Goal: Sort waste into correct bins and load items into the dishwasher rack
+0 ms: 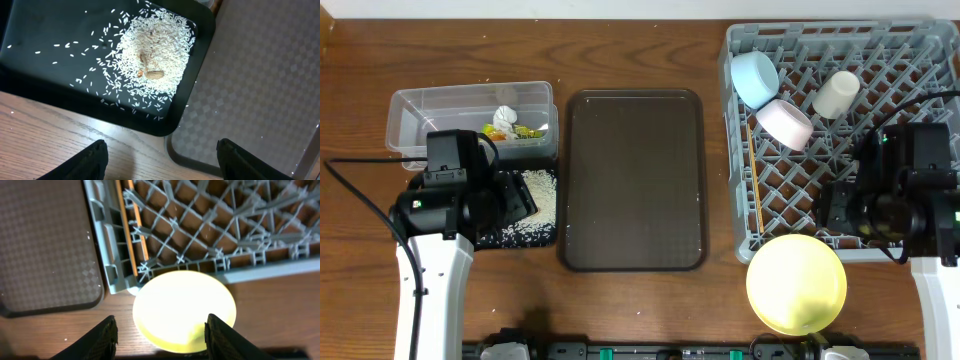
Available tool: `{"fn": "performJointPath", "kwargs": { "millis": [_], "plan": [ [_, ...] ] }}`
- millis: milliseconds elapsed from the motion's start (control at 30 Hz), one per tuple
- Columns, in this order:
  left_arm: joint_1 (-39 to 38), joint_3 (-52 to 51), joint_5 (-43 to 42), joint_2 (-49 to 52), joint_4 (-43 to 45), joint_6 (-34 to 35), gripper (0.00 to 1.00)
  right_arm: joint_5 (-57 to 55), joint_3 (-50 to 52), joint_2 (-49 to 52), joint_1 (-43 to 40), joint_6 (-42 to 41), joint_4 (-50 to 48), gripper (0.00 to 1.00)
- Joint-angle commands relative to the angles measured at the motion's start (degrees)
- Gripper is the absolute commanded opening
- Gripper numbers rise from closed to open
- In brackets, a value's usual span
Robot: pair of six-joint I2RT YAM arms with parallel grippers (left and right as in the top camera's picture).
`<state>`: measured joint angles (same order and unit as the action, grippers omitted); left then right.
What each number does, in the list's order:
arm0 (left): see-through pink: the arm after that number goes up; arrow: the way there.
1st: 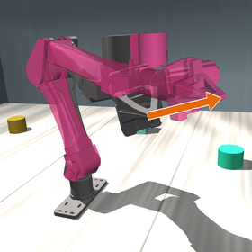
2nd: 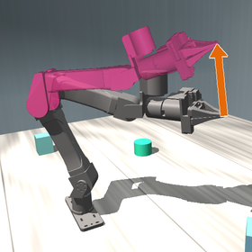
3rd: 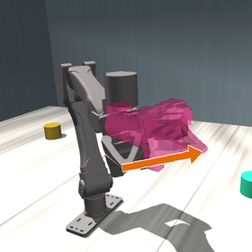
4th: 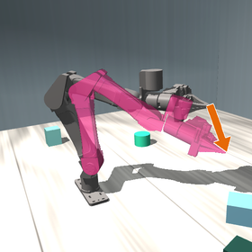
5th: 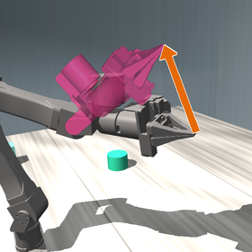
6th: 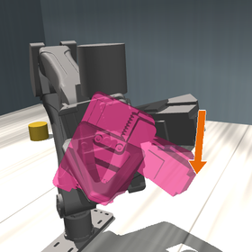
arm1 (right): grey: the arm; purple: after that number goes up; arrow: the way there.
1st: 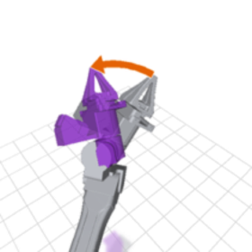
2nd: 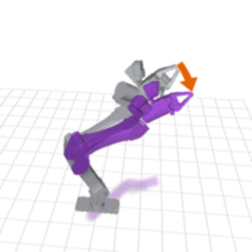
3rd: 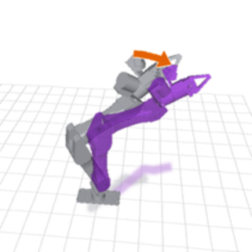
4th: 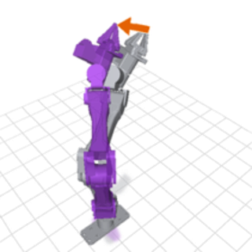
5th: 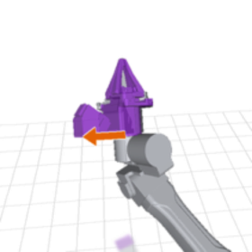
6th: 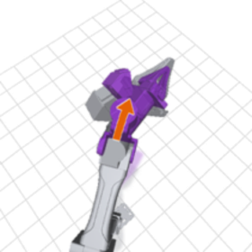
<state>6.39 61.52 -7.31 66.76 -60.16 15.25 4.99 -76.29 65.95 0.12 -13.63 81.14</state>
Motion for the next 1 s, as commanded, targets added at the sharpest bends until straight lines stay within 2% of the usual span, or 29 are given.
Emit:
{"fn": "performJointPath", "kwargs": {
  "millis": [0,300,400,967],
  "plan": [
    [0.3,-0.2,0.3,0.2,-0.2,0.5,0.72,-1.7,2.8,0.3,-0.6,-5.9,0.2,0.55],
    [0.3,-0.2,0.3,0.2,-0.4,0.5,0.72,-1.8,10.7,0.3,-0.7,-13.7,-0.8,0.56],
    [0.3,-0.2,0.3,0.2,-0.4,0.5,0.73,-1.8,13.2,0.3,-0.7,-16.4,-1.9,0.62],
    [0.3,-0.2,0.3,0.2,-0.4,0.5,0.73,-1.5,26.2,0.3,0.0,-37.2,-7.7,0.57]
  ]
}}
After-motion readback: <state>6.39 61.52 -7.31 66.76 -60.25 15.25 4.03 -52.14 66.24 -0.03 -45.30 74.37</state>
